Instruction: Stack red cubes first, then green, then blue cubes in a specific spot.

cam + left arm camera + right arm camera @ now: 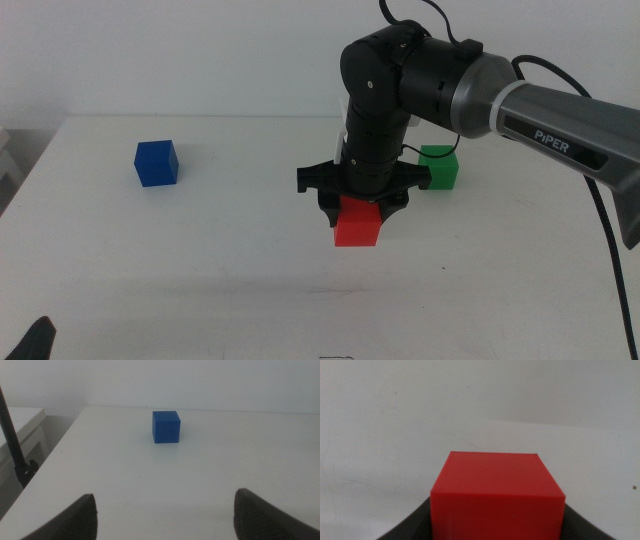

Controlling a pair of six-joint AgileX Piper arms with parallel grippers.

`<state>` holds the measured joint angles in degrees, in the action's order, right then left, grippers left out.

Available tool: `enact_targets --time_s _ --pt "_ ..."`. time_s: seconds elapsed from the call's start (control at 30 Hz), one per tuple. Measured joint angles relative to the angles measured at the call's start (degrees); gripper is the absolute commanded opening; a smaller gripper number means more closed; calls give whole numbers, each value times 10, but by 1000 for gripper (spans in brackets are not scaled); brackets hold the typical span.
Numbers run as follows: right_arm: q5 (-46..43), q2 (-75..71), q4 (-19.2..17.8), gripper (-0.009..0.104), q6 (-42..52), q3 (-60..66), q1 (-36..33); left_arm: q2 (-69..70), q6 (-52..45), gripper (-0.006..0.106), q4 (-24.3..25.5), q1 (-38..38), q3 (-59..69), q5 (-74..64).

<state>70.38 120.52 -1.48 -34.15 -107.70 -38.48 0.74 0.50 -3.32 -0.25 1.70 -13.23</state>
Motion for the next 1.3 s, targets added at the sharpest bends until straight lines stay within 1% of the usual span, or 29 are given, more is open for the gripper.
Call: enact_targets --time_s 0.37,0.93,1.3 --pt "0 3 -6 -1 -24 0 -12 0 0 94 0 0 0 0" --pt "-2 76 -5 -1 -26 -3 -12 0 0 94 0 0 0 0" --pt "-10 83 15 -1 -26 -4 -12 0 0 94 0 0 0 0"
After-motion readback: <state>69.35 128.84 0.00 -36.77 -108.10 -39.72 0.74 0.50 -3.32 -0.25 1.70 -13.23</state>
